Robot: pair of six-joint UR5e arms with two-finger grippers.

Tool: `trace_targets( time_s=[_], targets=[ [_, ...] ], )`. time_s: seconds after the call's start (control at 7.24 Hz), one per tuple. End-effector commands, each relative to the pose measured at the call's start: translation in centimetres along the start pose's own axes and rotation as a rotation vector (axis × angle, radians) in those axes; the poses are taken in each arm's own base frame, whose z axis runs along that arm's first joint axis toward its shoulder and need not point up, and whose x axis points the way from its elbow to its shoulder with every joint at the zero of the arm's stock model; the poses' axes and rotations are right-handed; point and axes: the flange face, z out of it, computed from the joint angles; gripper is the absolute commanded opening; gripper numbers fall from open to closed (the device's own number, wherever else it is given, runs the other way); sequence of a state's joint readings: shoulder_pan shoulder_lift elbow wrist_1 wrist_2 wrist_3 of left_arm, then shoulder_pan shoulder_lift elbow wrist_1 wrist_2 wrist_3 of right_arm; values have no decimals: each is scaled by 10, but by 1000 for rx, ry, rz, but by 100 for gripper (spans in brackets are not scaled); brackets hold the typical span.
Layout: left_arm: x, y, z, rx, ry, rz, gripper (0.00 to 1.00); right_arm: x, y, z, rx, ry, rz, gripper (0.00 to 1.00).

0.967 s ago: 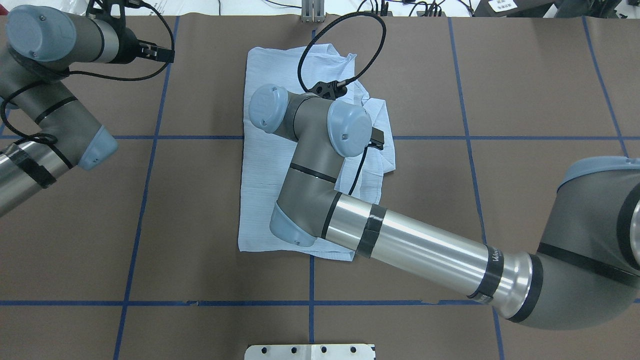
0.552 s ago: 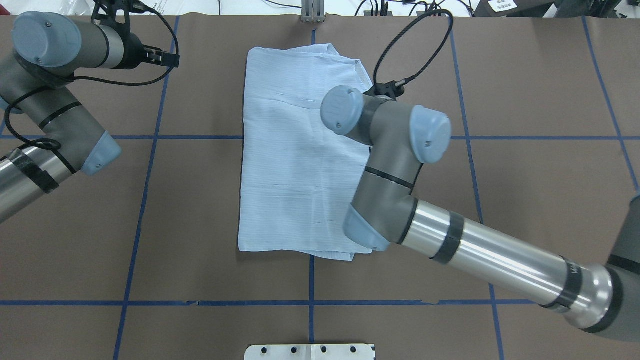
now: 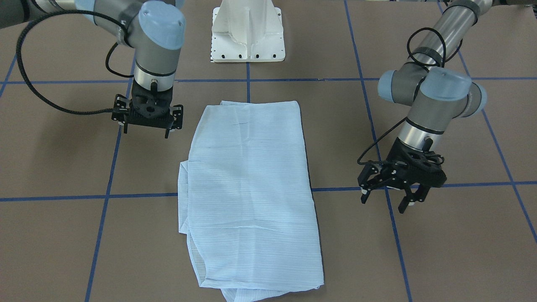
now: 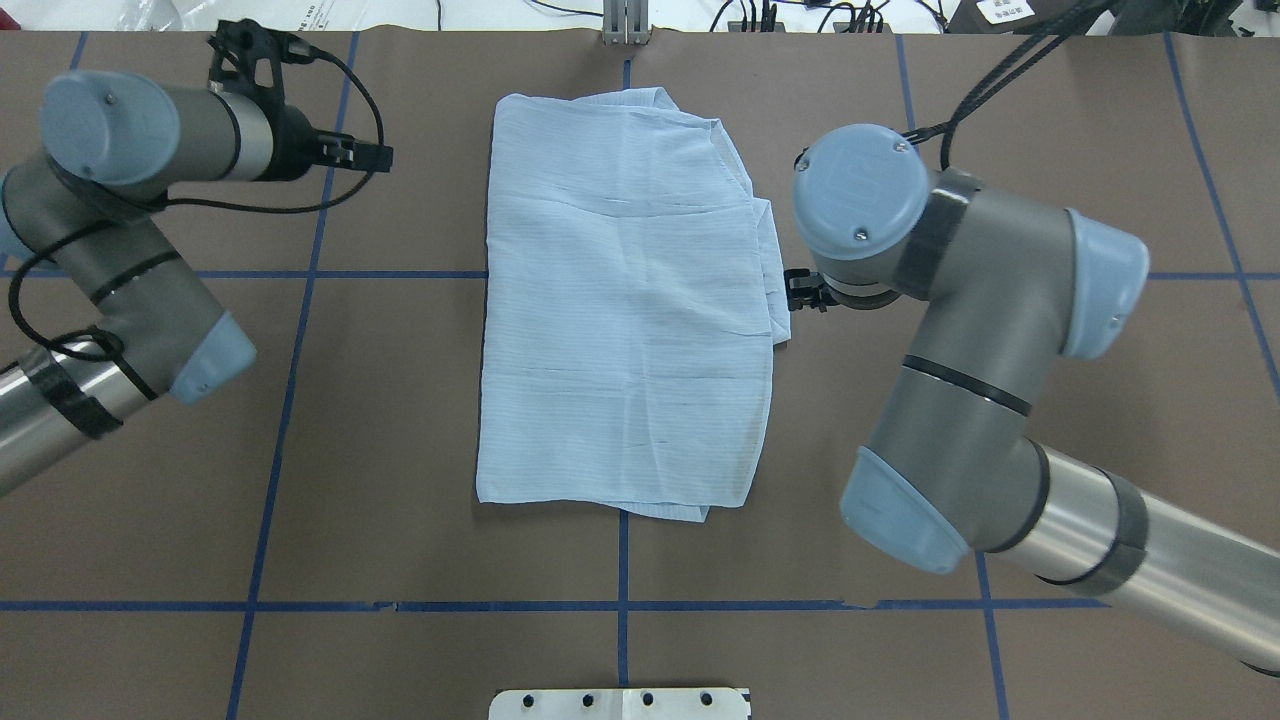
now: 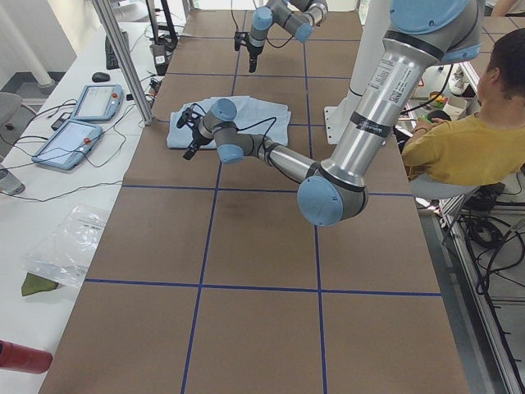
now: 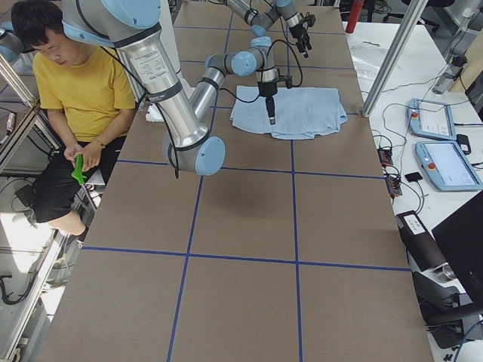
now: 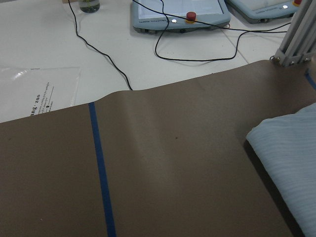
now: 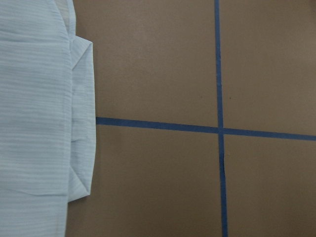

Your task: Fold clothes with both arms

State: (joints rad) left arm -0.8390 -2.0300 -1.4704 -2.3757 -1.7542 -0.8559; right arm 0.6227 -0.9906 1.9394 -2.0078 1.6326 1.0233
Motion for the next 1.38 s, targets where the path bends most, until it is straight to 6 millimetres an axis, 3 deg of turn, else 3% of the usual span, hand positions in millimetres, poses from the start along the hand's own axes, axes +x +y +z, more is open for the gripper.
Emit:
trace_targets(
  time_s=[0.0, 0.28, 0.41, 0.69, 0.97, 1.24],
  targets=[
    [84, 69, -34, -63, 163, -70, 100, 30, 26, -4, 49, -218, 118, 100],
    [145, 122, -94, -159, 330, -175, 100, 48, 54, 21, 84, -370, 223, 100],
    [156, 148, -100, -198, 332, -264, 100, 52, 67, 29, 90, -421, 281, 100],
    [164, 189, -79, -219, 194, -316, 100, 27, 93, 31, 122, -432, 359, 100],
    [194, 229, -69, -298, 141, -387, 99, 23, 97, 31, 115, -437, 353, 100],
    [192, 238, -63, -306, 124, -384, 76, 21, 98, 30, 114, -441, 350, 100]
  ],
)
